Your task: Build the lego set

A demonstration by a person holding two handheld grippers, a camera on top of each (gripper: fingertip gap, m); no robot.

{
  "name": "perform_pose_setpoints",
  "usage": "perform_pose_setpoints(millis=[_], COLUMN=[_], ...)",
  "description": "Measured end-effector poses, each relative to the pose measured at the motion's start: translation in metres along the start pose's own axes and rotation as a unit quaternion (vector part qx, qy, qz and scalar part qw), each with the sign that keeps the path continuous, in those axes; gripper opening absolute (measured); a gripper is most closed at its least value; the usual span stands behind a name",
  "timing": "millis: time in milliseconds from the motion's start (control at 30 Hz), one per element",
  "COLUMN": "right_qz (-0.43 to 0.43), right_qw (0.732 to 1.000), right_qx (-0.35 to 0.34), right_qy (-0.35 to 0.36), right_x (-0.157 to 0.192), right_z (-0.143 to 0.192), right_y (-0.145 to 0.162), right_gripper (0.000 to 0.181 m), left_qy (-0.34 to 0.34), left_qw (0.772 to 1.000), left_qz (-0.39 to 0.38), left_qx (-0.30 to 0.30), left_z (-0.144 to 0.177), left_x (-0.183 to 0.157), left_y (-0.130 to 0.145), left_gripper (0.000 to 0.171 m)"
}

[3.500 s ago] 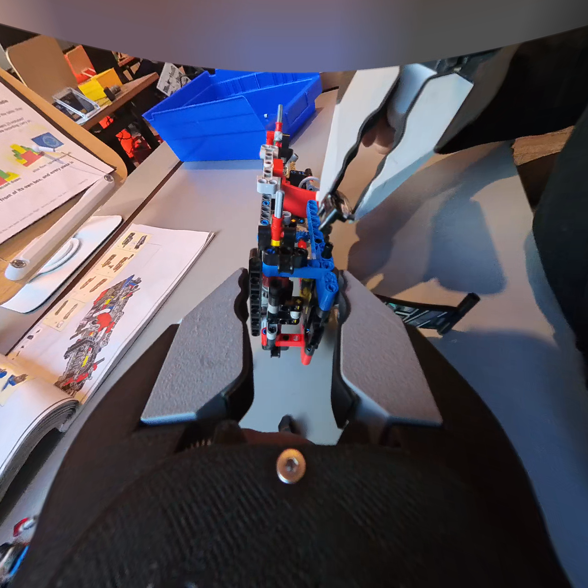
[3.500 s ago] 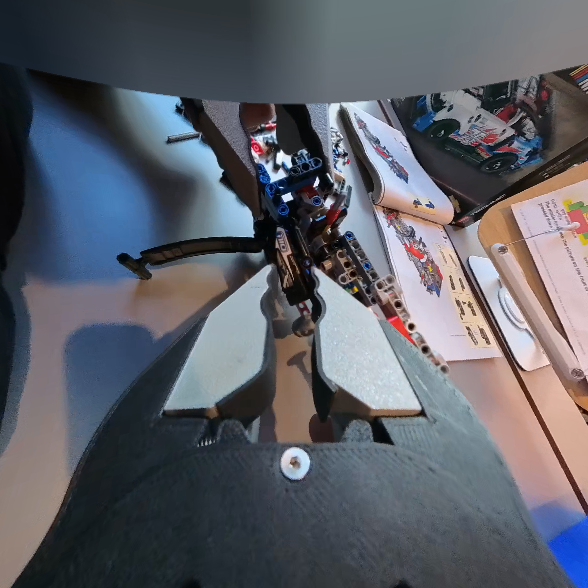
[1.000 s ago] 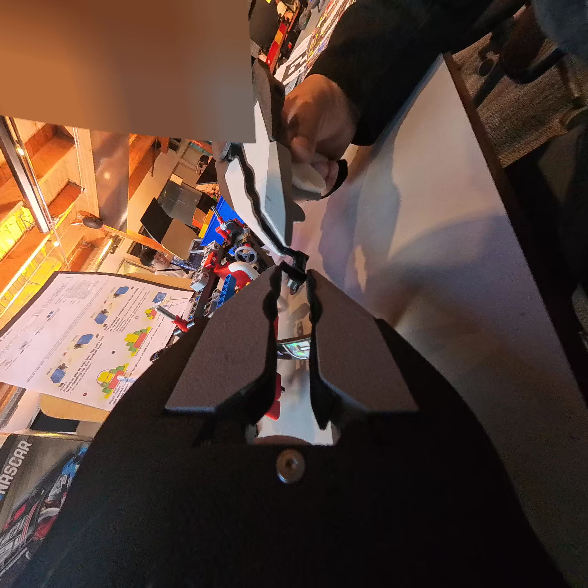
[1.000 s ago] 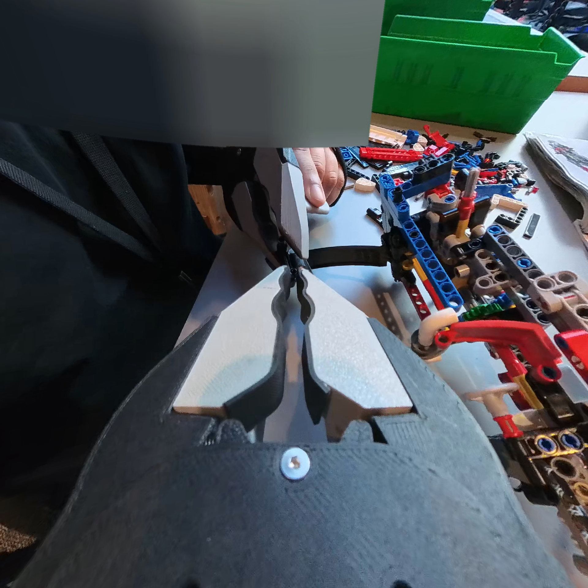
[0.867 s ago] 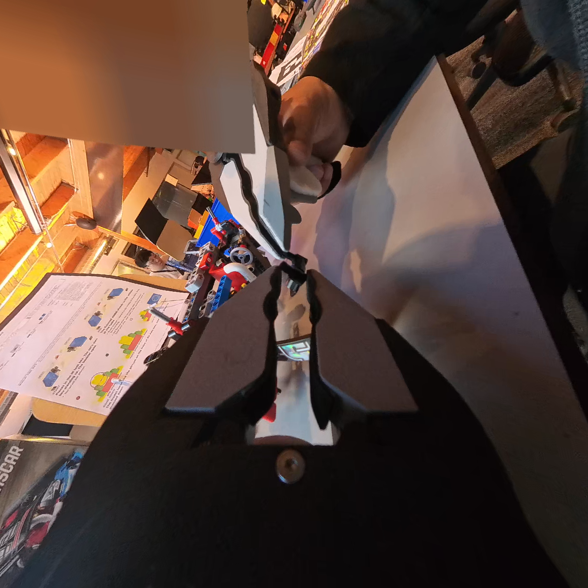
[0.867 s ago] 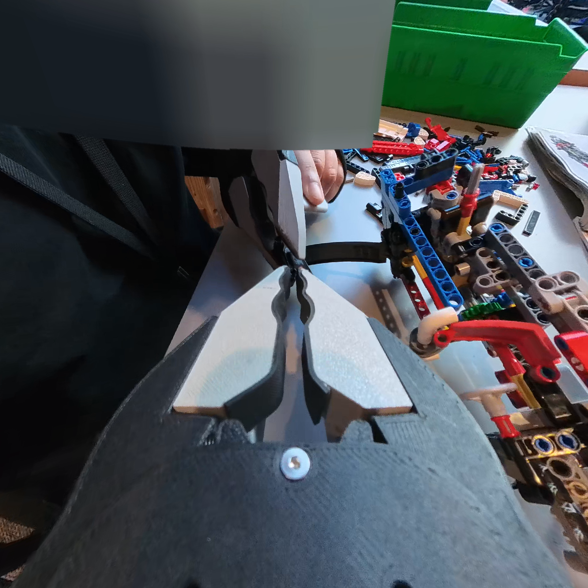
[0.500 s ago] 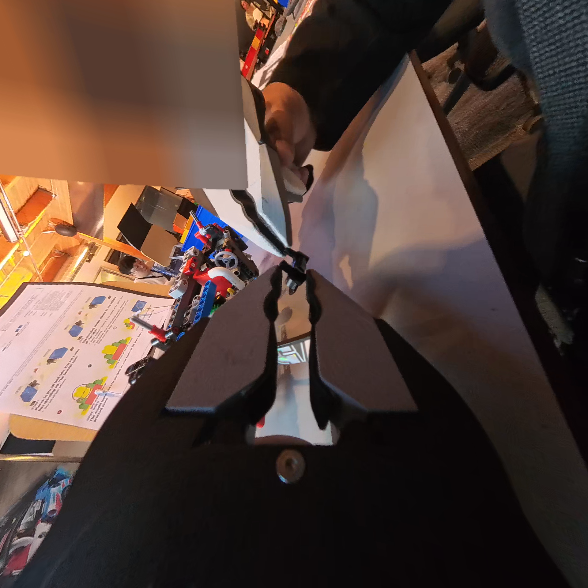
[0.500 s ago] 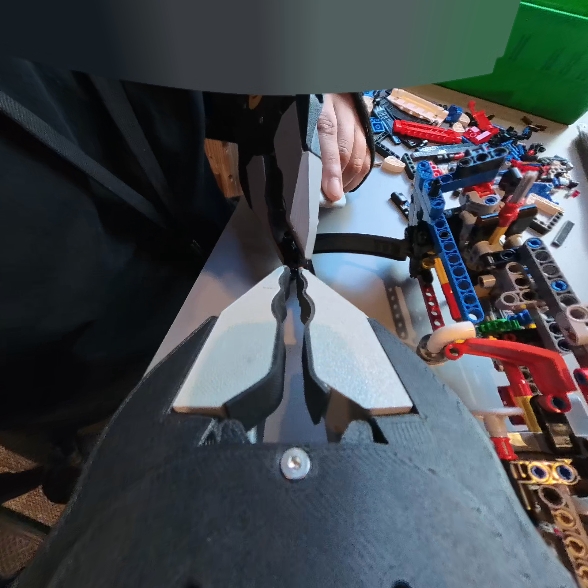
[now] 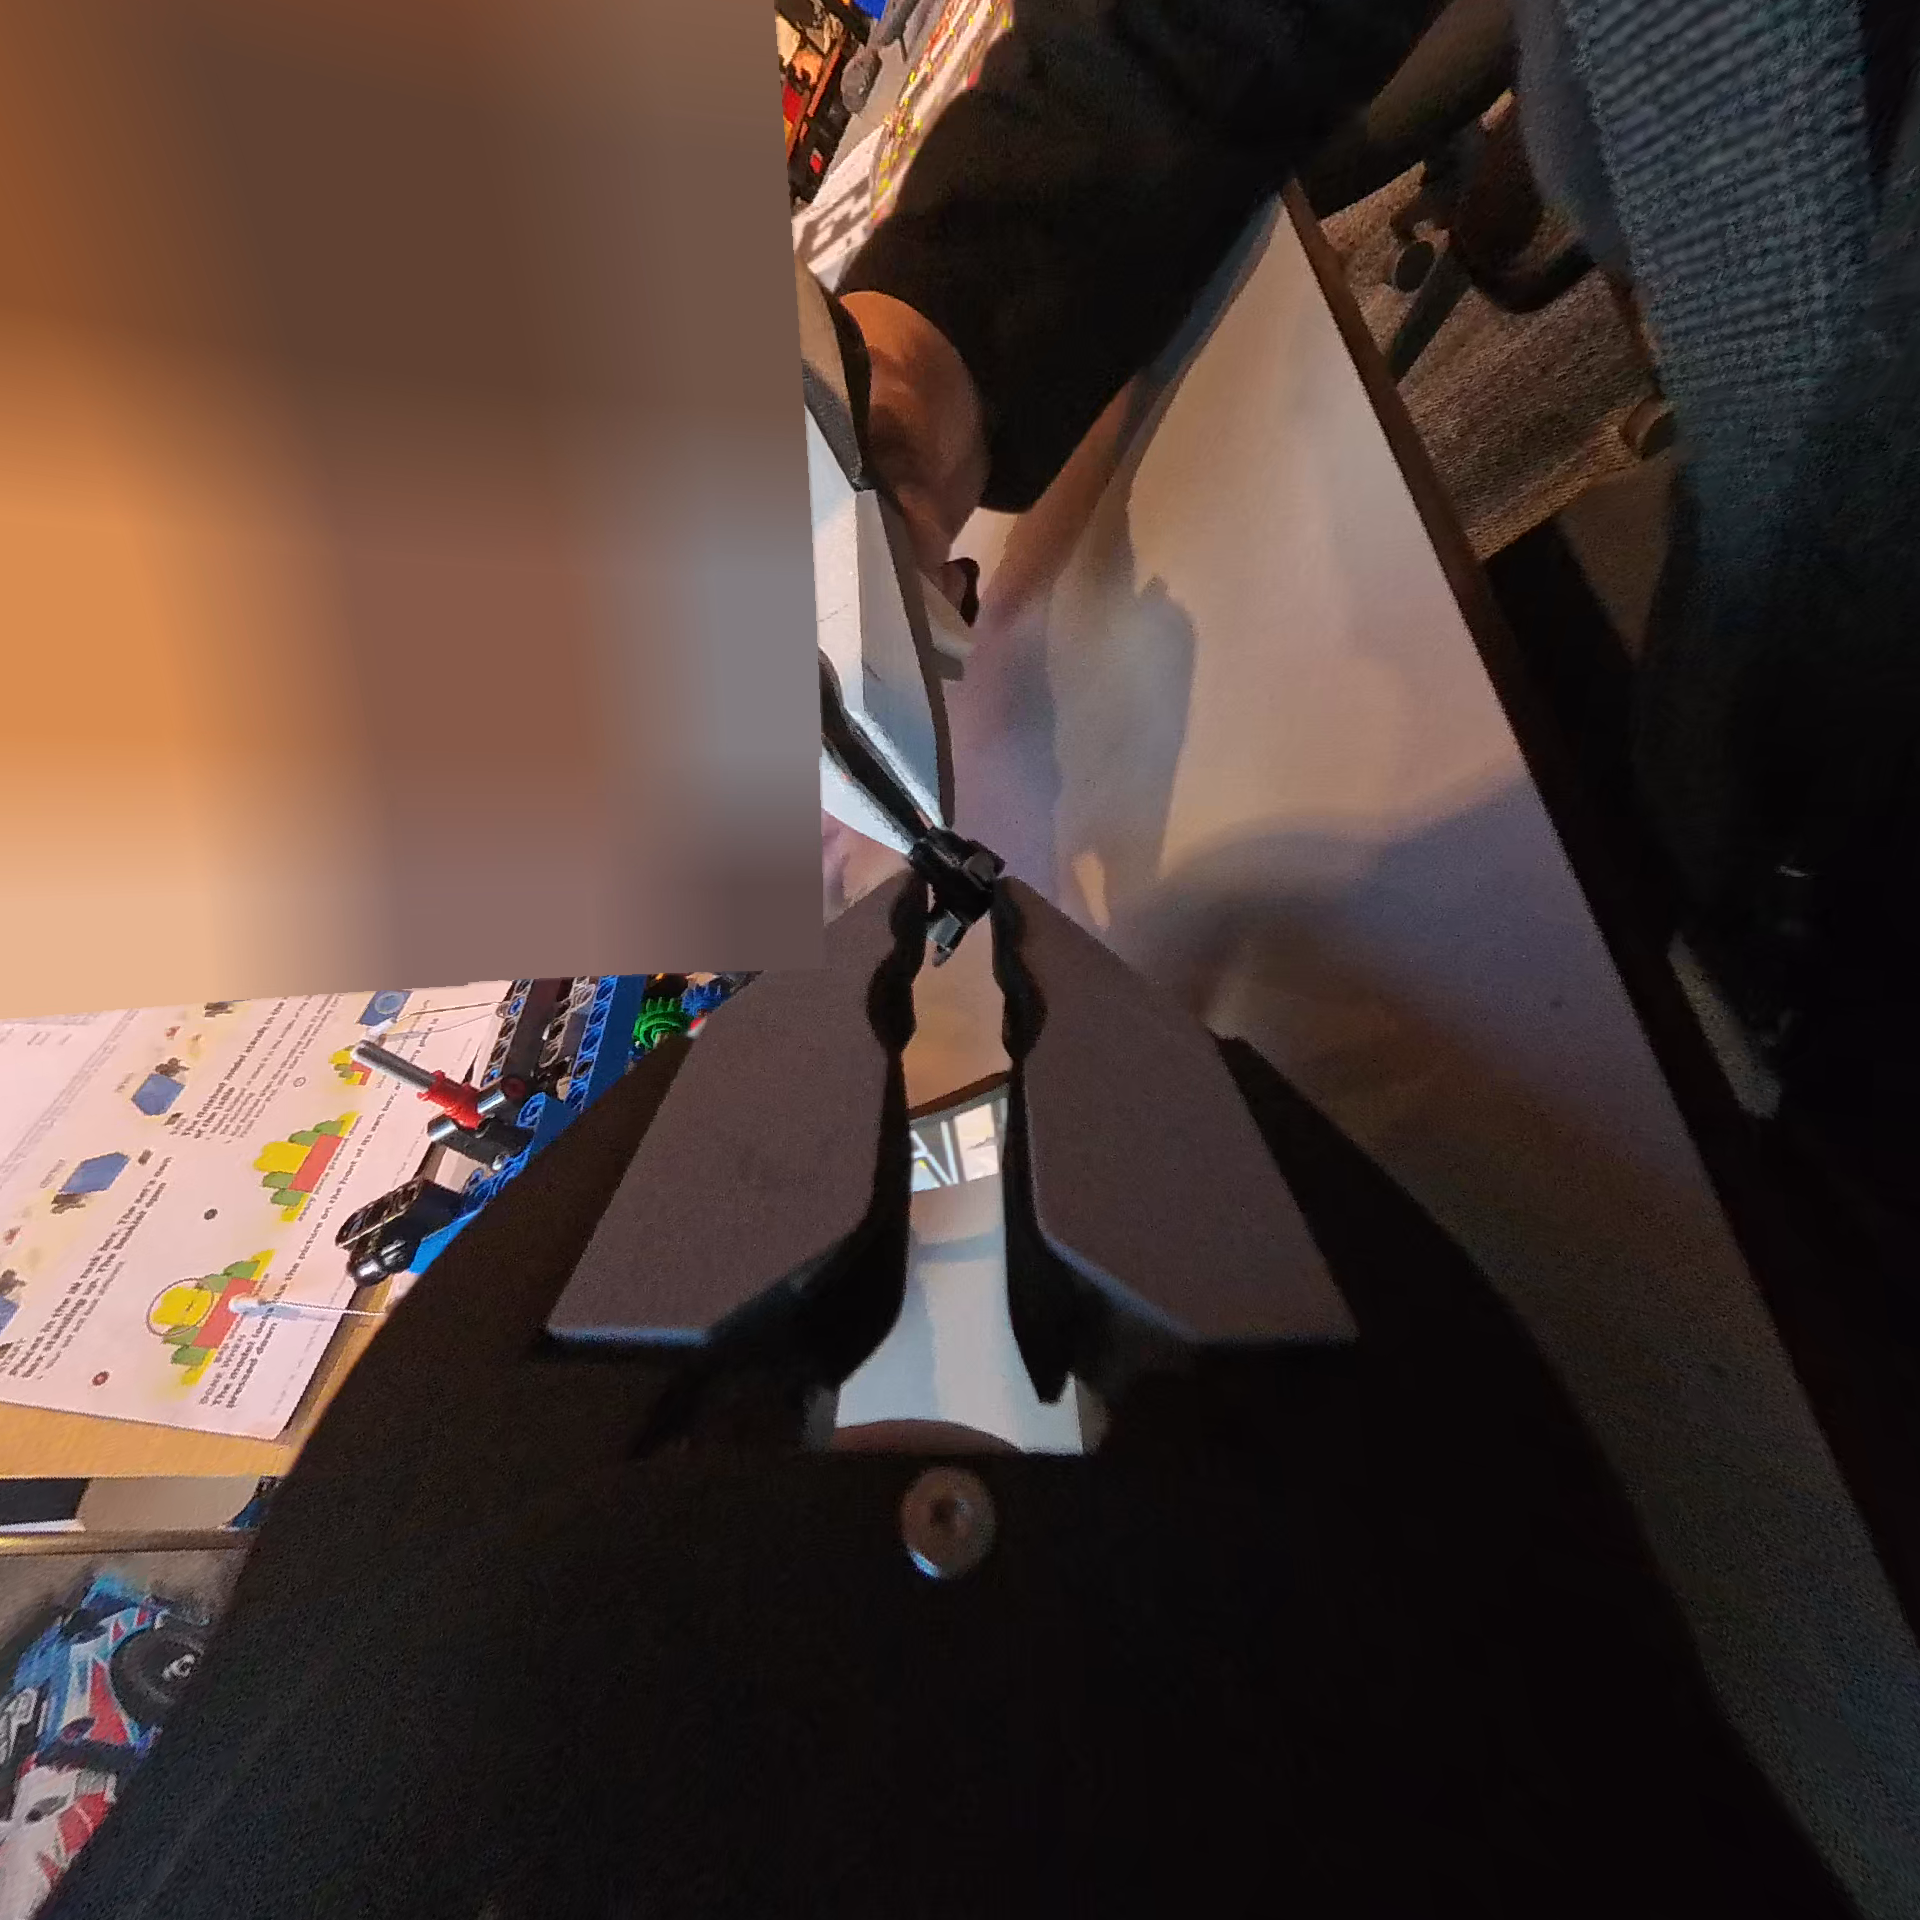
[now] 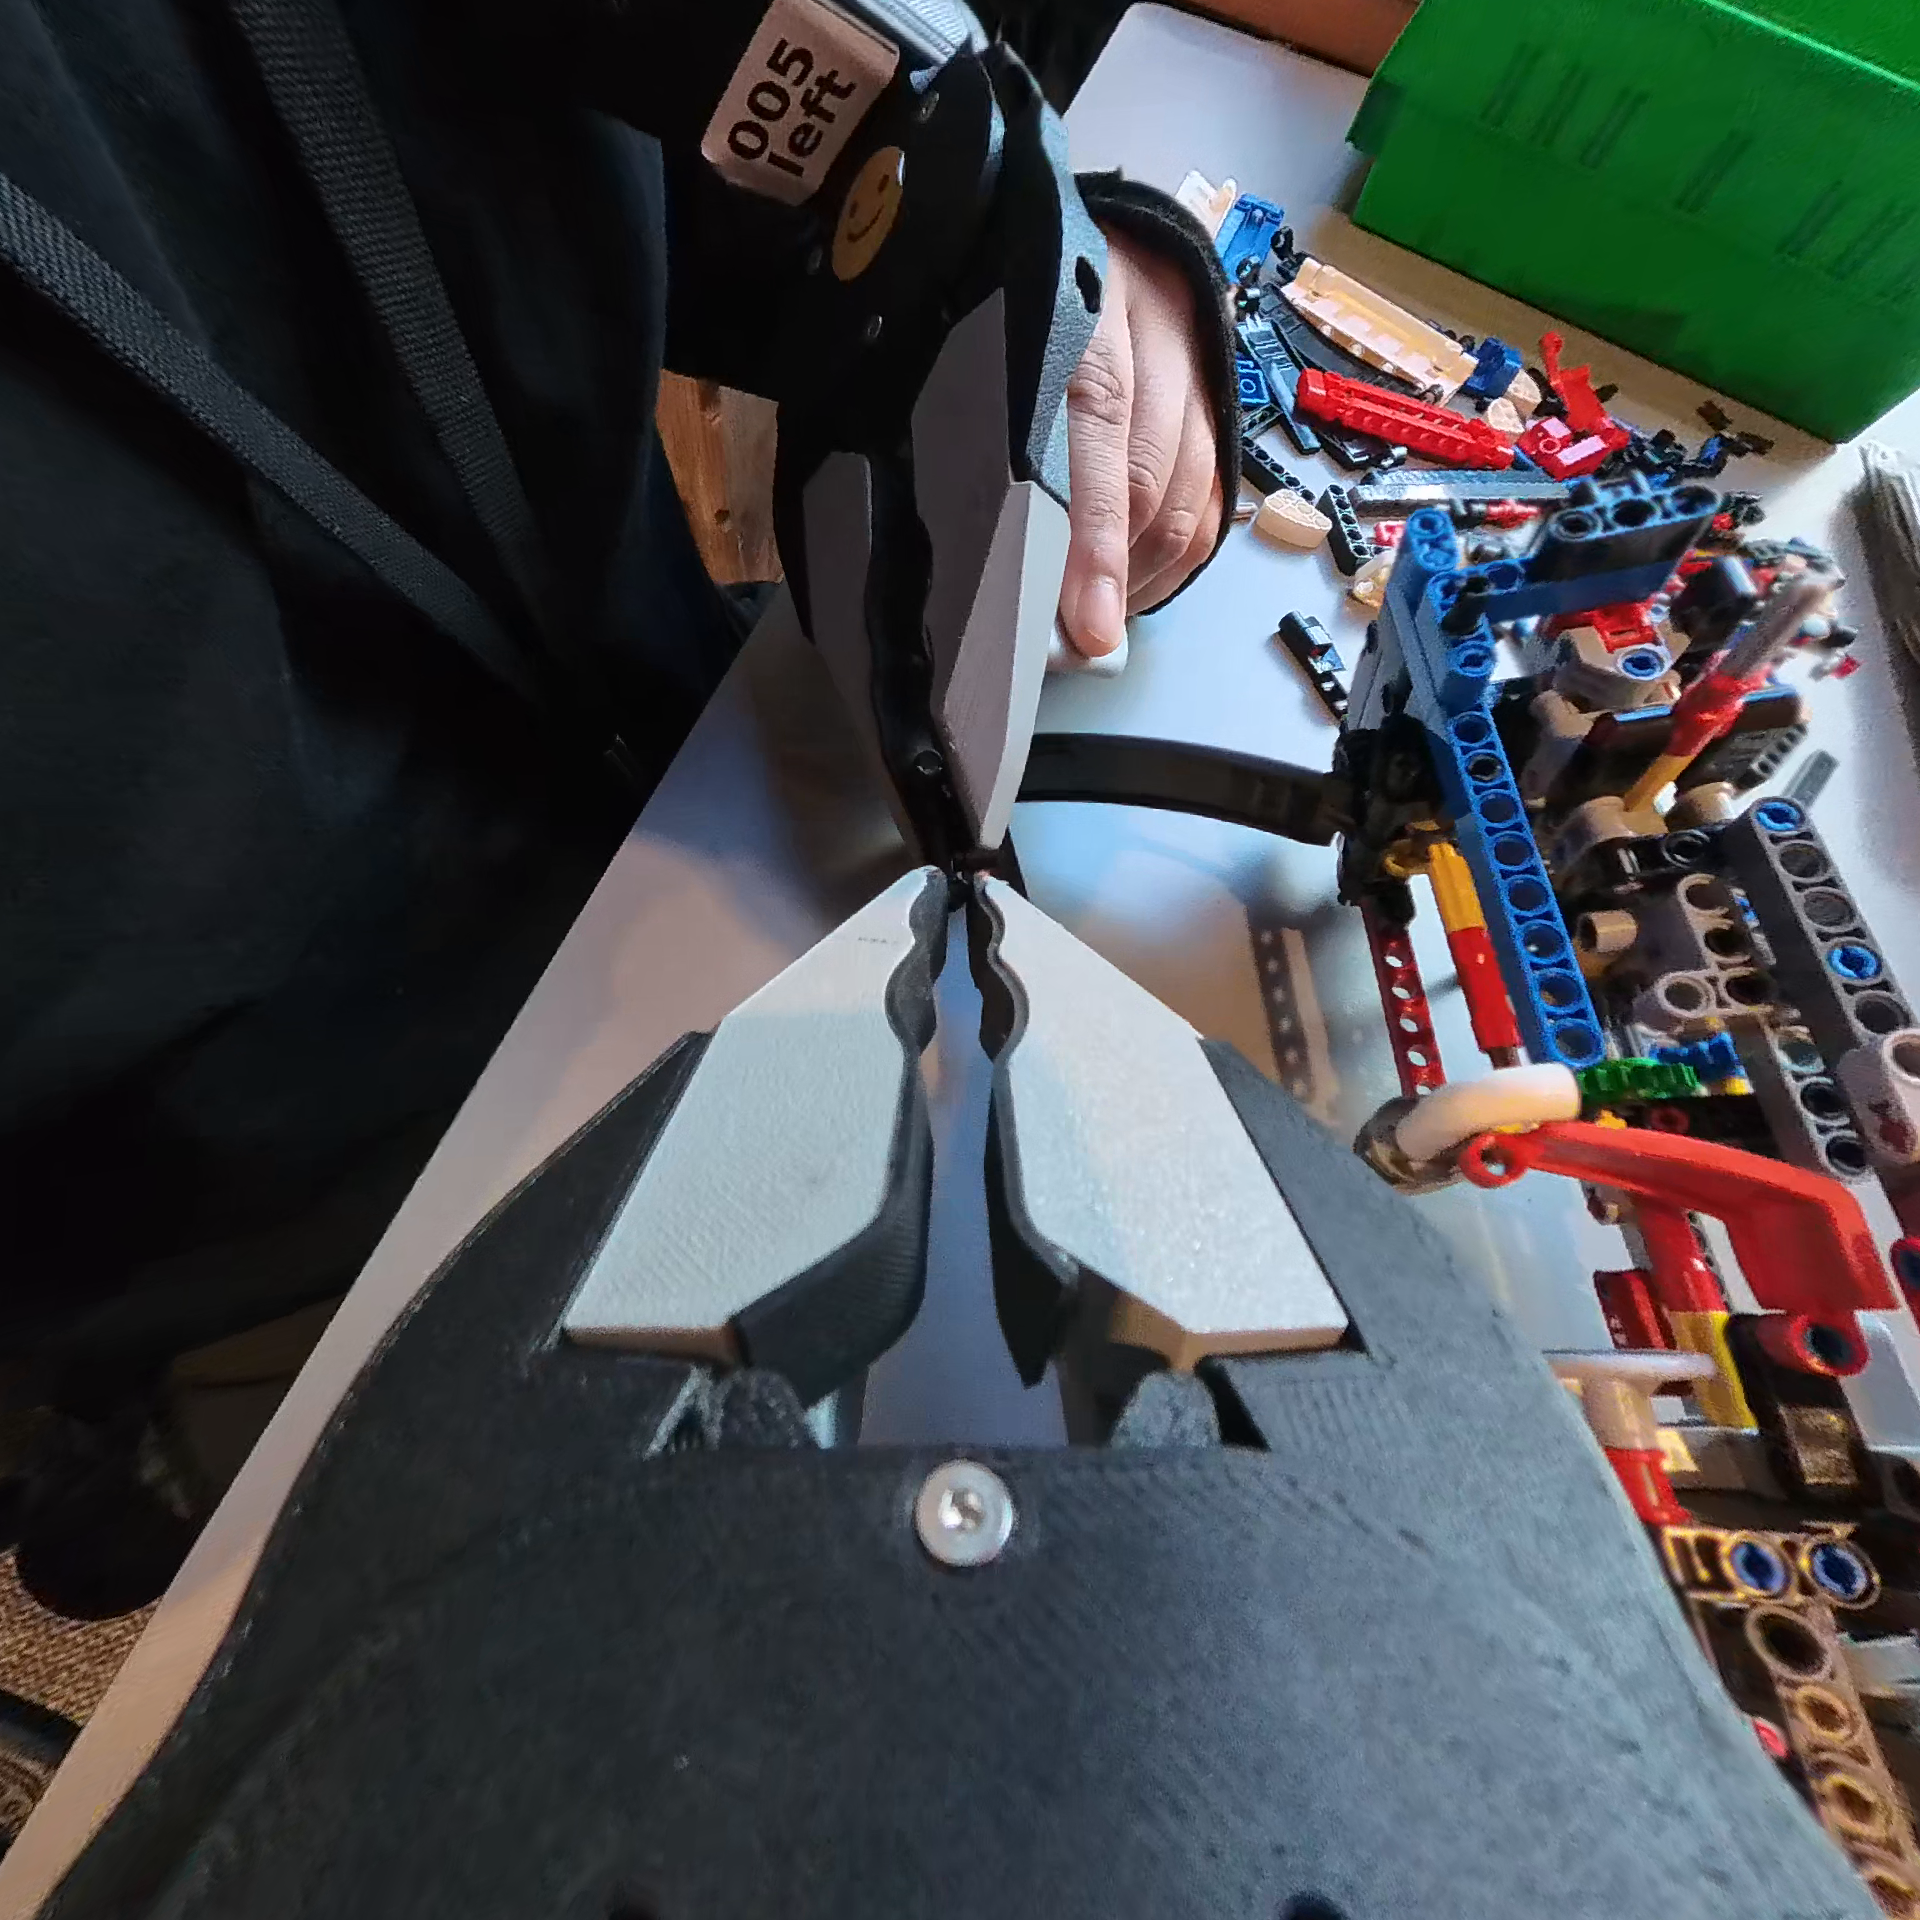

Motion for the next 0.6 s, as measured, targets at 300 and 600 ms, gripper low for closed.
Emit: perform_pose_setpoints(millis=[300,600], right_qz=[-0.004,-0.006], right_qw=[1.000,1.000], right_qx=[0.007,0.020], right_qy=[0.013,0.000], right_x=[-0.001,0.001], right_z=[-0.002,-0.006], right_y=[0.005,0.012], right_gripper=[0.000,0.000], left_qy=[0.010,0.033], left_qw=[1.000,0.999], left_qz=[0.007,-0.008], left_qx=[0.009,0.020], left_z=[-0.003,-0.008], left_x=[-0.003,-0.011], left_y=[0.001,0.000], left_gripper=[0.009,0.009])
Point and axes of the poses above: each gripper's, where its closed fingertips meet, z back along the fingers, y out of its underside, x = y × z across the jaws, the point moved 2 cm from there along z, back along the fingers, and after that the axes turned 1 degree about -z, right-handed, at the moved point
